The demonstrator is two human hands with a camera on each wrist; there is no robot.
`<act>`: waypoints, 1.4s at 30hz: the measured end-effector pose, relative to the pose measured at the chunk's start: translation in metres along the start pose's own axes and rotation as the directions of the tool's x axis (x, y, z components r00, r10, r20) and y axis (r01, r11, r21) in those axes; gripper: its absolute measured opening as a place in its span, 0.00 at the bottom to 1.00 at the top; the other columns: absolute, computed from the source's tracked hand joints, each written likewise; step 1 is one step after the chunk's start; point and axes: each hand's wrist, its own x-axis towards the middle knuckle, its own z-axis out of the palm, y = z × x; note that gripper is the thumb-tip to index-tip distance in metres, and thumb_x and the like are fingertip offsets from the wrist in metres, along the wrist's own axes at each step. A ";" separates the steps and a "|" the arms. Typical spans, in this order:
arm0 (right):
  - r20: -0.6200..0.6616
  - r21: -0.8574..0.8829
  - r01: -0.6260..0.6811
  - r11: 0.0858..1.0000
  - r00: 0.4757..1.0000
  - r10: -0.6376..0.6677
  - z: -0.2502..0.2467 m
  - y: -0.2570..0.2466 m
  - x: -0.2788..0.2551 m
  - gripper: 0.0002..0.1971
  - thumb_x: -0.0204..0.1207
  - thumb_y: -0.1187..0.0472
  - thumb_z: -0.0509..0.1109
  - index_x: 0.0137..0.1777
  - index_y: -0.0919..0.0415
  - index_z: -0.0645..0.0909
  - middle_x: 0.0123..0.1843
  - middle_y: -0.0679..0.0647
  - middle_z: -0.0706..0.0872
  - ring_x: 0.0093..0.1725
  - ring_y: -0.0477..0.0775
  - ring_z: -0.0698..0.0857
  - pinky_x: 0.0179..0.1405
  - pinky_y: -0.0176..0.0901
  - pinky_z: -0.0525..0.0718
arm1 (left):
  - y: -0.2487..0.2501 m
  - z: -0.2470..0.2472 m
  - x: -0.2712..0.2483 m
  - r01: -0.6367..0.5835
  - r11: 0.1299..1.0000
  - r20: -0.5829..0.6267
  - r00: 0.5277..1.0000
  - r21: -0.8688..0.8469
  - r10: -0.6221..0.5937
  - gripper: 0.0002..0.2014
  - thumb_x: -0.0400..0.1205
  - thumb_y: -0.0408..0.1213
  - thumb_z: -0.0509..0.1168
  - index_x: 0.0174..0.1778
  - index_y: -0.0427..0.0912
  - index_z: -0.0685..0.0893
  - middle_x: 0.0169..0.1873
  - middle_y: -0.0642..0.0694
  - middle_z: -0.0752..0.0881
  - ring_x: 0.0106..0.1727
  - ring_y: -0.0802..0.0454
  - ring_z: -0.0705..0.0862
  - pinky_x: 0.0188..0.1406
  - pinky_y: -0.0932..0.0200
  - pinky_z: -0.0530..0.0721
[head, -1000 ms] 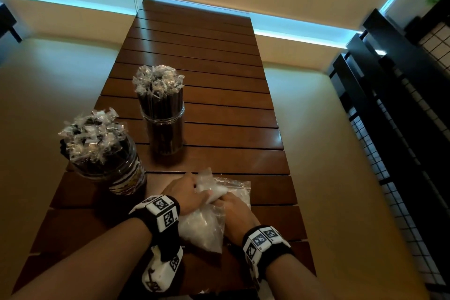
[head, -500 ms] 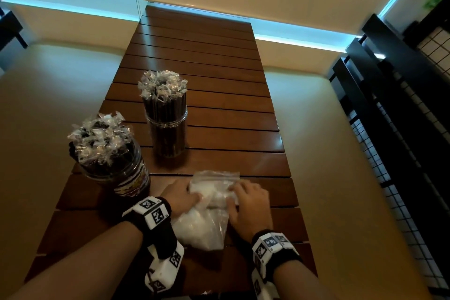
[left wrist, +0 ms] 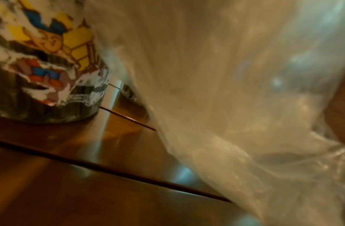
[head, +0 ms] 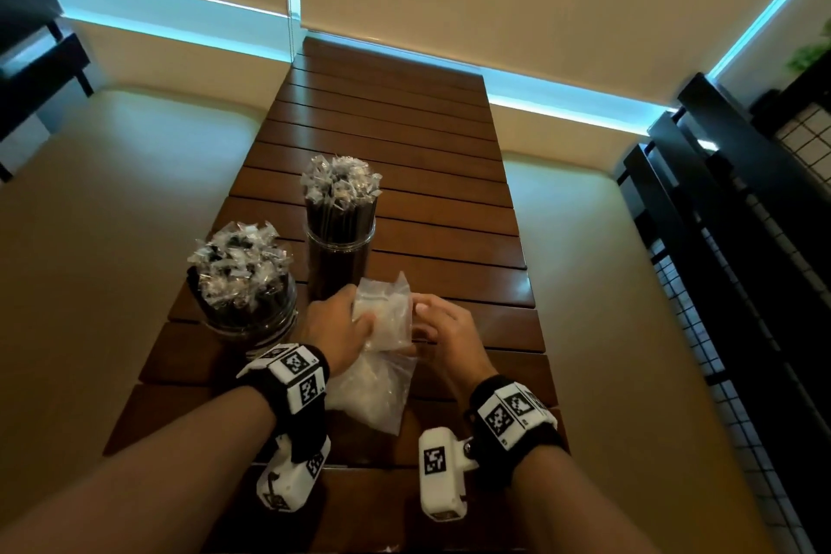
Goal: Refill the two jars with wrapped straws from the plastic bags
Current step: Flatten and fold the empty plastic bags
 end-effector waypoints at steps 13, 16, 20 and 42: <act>-0.207 0.076 -0.008 0.997 0.978 0.024 0.003 -0.023 0.012 0.15 0.73 0.71 0.72 0.58 0.58 0.84 0.49 0.54 0.91 0.46 0.52 0.89 0.40 0.43 0.86 | 0.027 -0.028 0.003 -0.352 0.929 -0.051 0.932 0.113 0.359 0.14 0.76 0.52 0.72 0.49 0.52 0.76 0.48 0.54 0.73 0.43 0.50 0.81 0.43 0.50 0.83; -0.545 -0.077 -0.047 0.996 0.838 -0.003 -0.021 -0.026 0.011 0.11 0.73 0.71 0.69 0.50 0.54 0.82 0.48 0.55 0.89 0.43 0.51 0.87 0.41 0.44 0.86 | 0.034 -0.039 0.004 -0.380 0.924 -0.179 0.913 -0.044 0.367 0.13 0.75 0.50 0.75 0.43 0.48 0.79 0.43 0.54 0.77 0.42 0.56 0.78 0.43 0.62 0.77; -0.399 -0.408 -0.243 0.880 0.914 0.068 -0.026 -0.021 -0.003 0.15 0.71 0.67 0.64 0.50 0.44 0.76 0.49 0.52 0.88 0.47 0.56 0.87 0.47 0.57 0.89 | 0.051 -0.051 0.008 -0.348 0.918 -0.342 0.900 -0.190 0.270 0.10 0.78 0.47 0.73 0.40 0.46 0.80 0.41 0.50 0.81 0.41 0.58 0.79 0.39 0.67 0.73; -0.377 -0.225 0.114 0.968 0.906 -0.195 0.005 -0.056 -0.021 0.22 0.69 0.66 0.74 0.56 0.40 0.76 0.52 0.47 0.88 0.52 0.49 0.88 0.50 0.58 0.90 | 0.095 -0.067 -0.016 -0.142 0.845 -0.227 0.974 -0.515 0.026 0.20 0.80 0.55 0.68 0.61 0.49 0.73 0.48 0.50 0.83 0.47 0.56 0.83 0.43 0.60 0.79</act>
